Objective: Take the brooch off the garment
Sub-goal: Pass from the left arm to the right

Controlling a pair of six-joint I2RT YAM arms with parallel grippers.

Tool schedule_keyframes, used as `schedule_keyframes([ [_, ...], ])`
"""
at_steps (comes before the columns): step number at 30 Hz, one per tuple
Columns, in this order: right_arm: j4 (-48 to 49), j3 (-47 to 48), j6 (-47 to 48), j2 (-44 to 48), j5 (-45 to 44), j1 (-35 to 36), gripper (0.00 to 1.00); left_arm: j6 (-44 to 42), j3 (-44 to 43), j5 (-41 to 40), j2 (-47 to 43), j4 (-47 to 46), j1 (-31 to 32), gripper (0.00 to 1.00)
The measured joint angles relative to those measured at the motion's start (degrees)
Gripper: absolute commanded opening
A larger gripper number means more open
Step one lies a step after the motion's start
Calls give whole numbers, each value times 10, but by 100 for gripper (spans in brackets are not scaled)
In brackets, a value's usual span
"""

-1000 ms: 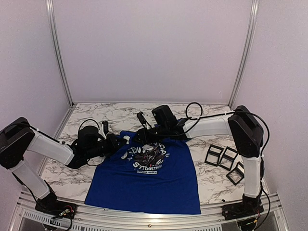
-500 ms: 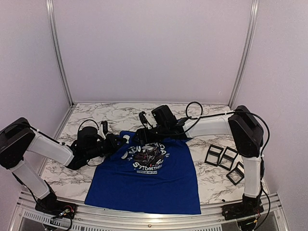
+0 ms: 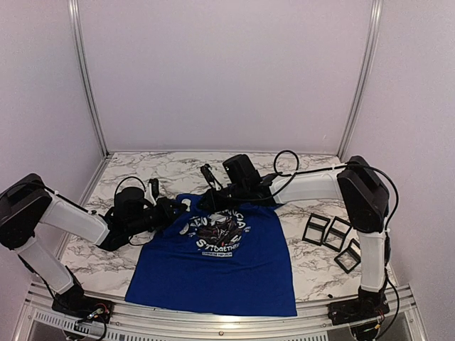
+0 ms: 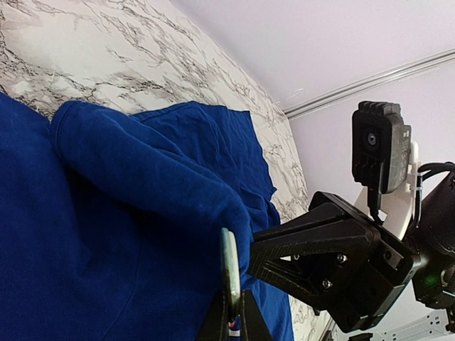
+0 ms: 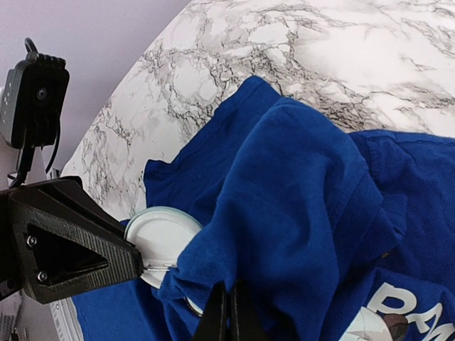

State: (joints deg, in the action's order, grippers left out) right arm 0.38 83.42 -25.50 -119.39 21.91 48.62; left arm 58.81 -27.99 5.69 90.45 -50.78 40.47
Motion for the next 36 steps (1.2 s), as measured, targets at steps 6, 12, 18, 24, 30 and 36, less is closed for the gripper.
schedule_keyframes([
  [6, 5, 0, 7, 0, 4, 1, 0, 0, -1, -2, 0, 1, 1, 29],
  [12, 9, -4, 28, 2, 3, 4, 0, -11, -16, -5, -2, 39, 2, 36],
  [18, 11, -19, 61, 11, -4, 12, 0, -51, -61, -21, -27, 169, 1, 38],
  [24, 12, -35, 94, 30, -17, 23, 0, -91, -112, -20, -42, 285, -10, 37],
  [30, 14, -45, 113, 34, -23, 26, 0, -123, -141, 9, -41, 366, -22, 36],
  [36, 13, -57, 127, 40, -25, 26, 0, -139, -149, 55, -34, 400, -40, 36],
])
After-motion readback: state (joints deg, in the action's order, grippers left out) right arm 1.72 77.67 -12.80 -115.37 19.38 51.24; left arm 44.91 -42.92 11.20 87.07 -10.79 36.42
